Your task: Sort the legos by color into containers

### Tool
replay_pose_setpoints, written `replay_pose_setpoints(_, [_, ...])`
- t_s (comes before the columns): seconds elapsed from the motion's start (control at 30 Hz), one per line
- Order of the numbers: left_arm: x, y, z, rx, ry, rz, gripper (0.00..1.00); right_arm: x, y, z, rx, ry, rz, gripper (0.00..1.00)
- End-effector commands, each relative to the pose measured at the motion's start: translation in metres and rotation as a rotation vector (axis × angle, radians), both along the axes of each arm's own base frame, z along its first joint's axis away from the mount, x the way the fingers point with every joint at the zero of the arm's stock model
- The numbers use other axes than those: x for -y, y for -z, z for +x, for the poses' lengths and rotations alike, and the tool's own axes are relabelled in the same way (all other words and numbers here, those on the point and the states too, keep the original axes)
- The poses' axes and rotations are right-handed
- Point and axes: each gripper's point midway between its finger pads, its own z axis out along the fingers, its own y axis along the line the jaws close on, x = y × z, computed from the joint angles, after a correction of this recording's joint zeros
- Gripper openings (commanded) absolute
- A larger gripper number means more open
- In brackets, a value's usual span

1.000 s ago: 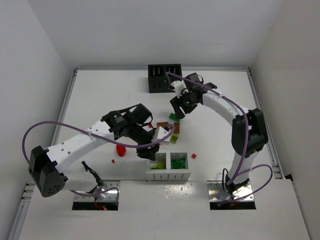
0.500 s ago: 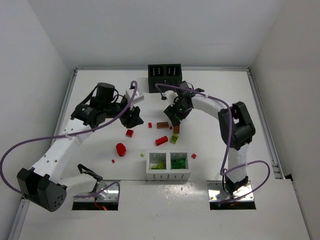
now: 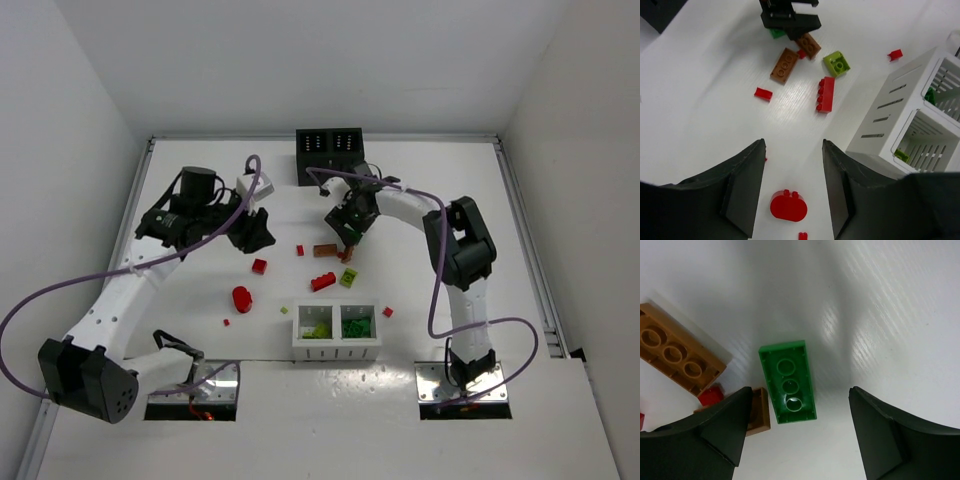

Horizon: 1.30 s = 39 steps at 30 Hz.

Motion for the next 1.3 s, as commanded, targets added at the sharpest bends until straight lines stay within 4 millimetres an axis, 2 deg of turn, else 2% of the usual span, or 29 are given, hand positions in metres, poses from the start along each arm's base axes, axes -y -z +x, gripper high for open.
replay_pose_setpoints(0.0, [-0.006, 0.014, -0.003, -0.006, 0.017, 0.016, 0.55, -0.012, -0.005, 0.02, 0.051, -0.013, 0.026, 0.78])
replay_pose_setpoints(0.13, [-0.013, 0.038, -0.014, -0.029, 0.048, 0.069, 0.55, -0.015, 0.007, 0.019, 0.018, -0.021, 0.03, 0.68])
replay_pose_setpoints(0.17, [-0.015, 0.04, -0.014, -0.014, 0.049, 0.085, 0.55, -0.016, 0.003, 0.021, 0.022, -0.021, 0.032, 0.65])
replay_pose_setpoints(0.2, [-0.018, 0.044, -0.014, -0.018, 0.046, 0.091, 0.55, -0.016, 0.01, 0.016, -0.004, -0.025, 0.03, 0.63])
replay_pose_setpoints(0.23, [-0.02, 0.051, -0.015, -0.023, 0.046, 0.107, 0.55, -0.013, 0.007, 0.021, 0.004, -0.016, 0.034, 0.58])
replay_pose_setpoints(0.33, [-0.023, 0.055, -0.016, -0.023, 0.045, 0.121, 0.55, -0.014, 0.013, 0.016, -0.025, -0.023, 0.038, 0.52])
replay_pose_setpoints(0.4, [-0.023, 0.055, -0.015, -0.015, 0.052, 0.127, 0.55, -0.011, 0.018, 0.009, -0.067, -0.023, 0.044, 0.52])
replay_pose_setpoints(0.43, [-0.026, 0.059, -0.015, -0.024, 0.043, 0.128, 0.55, -0.012, 0.013, 0.01, -0.056, -0.024, 0.05, 0.52])
replay_pose_setpoints(0.47, [-0.026, 0.059, -0.015, -0.024, 0.043, 0.129, 0.55, -0.013, 0.009, 0.008, -0.057, -0.029, 0.062, 0.58])
replay_pose_setpoints(0.57, [-0.029, 0.062, -0.015, -0.02, 0.046, 0.139, 0.55, -0.014, -0.013, 0.007, -0.006, -0.043, 0.091, 0.65])
replay_pose_setpoints(0.6, [-0.029, 0.062, -0.015, -0.02, 0.046, 0.139, 0.55, -0.017, -0.018, 0.002, -0.013, -0.056, 0.116, 0.66])
replay_pose_setpoints(0.63, [-0.031, 0.062, -0.014, -0.02, 0.037, 0.139, 0.55, -0.02, -0.035, 0.002, 0.008, -0.065, 0.143, 0.66])
replay_pose_setpoints(0.73, [-0.03, 0.062, -0.014, -0.014, 0.049, 0.136, 0.55, -0.025, -0.054, -0.011, -0.005, -0.091, 0.194, 0.69])
replay_pose_setpoints(0.77, [-0.03, 0.064, -0.014, -0.023, 0.05, 0.138, 0.55, -0.029, -0.067, -0.014, 0.006, -0.105, 0.226, 0.71])
replay_pose_setpoints(0.93, [-0.031, 0.068, -0.012, -0.036, 0.053, 0.138, 0.55, -0.036, -0.088, -0.015, 0.033, -0.109, 0.28, 0.72])
replay_pose_setpoints(1.0, [-0.031, 0.068, -0.012, -0.036, 0.053, 0.138, 0.55, -0.033, -0.081, -0.01, 0.035, -0.094, 0.253, 0.72])
replay_pose_setpoints(1.03, [-0.031, 0.071, -0.011, -0.046, 0.054, 0.14, 0.55, -0.031, -0.069, -0.007, 0.018, -0.085, 0.232, 0.72])
replay_pose_setpoints(1.17, [-0.03, 0.067, -0.009, -0.036, 0.053, 0.138, 0.55, -0.025, -0.045, 0.007, -0.011, -0.039, 0.153, 0.72])
replay_pose_setpoints(1.27, [-0.032, 0.068, -0.009, -0.041, 0.042, 0.141, 0.55, -0.018, -0.037, 0.012, -0.013, -0.019, 0.127, 0.72])
